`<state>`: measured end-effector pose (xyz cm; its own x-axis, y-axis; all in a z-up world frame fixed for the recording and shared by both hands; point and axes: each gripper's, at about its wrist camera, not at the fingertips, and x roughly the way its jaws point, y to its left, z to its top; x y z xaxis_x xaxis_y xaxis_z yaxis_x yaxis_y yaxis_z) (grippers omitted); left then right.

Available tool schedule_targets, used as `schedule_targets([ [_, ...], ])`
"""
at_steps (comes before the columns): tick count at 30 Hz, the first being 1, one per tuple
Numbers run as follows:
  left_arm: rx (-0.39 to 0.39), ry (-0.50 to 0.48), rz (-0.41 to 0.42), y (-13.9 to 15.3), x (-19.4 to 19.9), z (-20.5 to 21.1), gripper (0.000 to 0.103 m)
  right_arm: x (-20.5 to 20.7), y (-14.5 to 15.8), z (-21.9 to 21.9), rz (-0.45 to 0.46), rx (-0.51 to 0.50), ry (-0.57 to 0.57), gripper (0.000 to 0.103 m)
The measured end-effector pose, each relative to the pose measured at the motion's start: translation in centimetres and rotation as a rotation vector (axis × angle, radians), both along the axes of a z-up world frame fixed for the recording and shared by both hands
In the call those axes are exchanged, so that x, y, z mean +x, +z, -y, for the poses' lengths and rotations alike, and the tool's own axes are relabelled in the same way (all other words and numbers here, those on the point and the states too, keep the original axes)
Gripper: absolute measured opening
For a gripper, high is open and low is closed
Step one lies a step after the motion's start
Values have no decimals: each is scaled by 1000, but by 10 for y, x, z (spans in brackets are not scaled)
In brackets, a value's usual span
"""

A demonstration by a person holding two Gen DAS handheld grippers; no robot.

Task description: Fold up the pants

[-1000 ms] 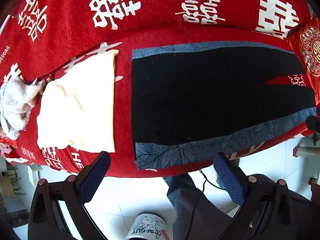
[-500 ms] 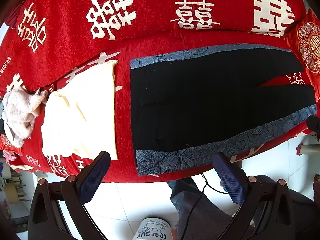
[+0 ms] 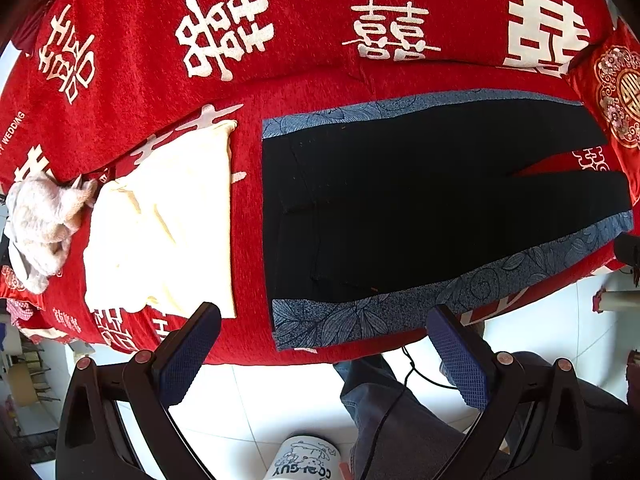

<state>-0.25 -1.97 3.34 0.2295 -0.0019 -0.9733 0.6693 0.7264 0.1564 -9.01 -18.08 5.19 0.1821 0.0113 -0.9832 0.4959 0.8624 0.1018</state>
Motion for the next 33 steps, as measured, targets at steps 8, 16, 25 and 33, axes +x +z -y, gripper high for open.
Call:
schedule_targets([
  [8,1,1,3,1,0,0,103,1,1,1,2,-1,7,103],
  [16,2,7,5,4,4,-1,103,3,3,3,2,-1,1,103],
  [25,4,16,6,2,6,-4,103,4,3,3,2,-1,7,103],
  [33,6,19,4,1,5,-2,103,7,3,5,-2,0,3,103],
])
